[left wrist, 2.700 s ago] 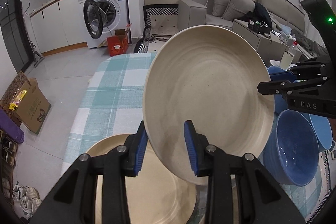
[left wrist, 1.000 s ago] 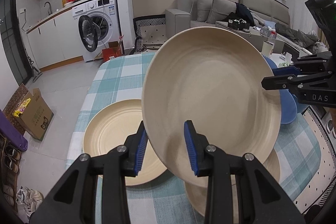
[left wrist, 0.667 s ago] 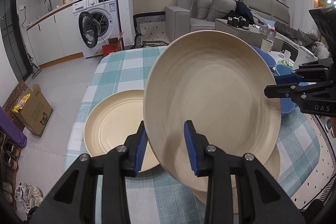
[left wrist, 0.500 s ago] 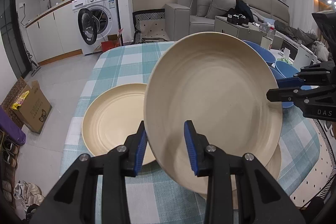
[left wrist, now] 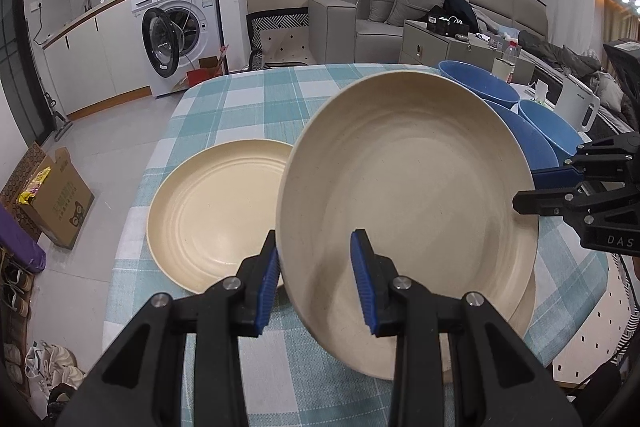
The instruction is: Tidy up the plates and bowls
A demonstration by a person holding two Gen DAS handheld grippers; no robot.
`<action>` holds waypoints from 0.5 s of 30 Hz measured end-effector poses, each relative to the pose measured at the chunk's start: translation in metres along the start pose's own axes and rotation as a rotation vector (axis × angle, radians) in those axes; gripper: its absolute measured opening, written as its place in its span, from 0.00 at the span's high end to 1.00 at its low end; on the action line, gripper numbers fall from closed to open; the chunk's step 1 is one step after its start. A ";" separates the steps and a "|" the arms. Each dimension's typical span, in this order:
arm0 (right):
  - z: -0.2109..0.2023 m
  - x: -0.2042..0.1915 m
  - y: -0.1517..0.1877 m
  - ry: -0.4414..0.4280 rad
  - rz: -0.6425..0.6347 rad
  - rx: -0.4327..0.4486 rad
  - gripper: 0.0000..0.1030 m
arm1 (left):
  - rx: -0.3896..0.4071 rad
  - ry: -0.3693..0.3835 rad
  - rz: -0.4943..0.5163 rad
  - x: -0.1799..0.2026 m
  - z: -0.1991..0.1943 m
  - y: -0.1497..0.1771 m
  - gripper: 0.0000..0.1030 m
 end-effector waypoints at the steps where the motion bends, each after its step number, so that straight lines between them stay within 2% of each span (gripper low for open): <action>1: 0.000 -0.001 0.002 -0.002 -0.001 -0.001 0.79 | -0.002 0.000 0.000 0.000 0.000 0.001 0.68; 12: 0.001 -0.003 0.022 -0.028 0.002 -0.023 0.79 | -0.029 0.034 -0.003 0.003 0.003 0.005 0.68; 15: 0.000 -0.003 0.026 -0.033 0.011 -0.025 0.79 | -0.038 0.024 0.013 0.006 0.005 0.006 0.68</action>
Point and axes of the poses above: each gripper's, at about its wrist camera, not at the fingertips, and z roughly the way its jaws point, x to its right, y to its underside, the point moved 8 cm from there along z, roughly the way its jaws point, and after that the axes turned 2 degrees about -x, right-handed, at the moved point
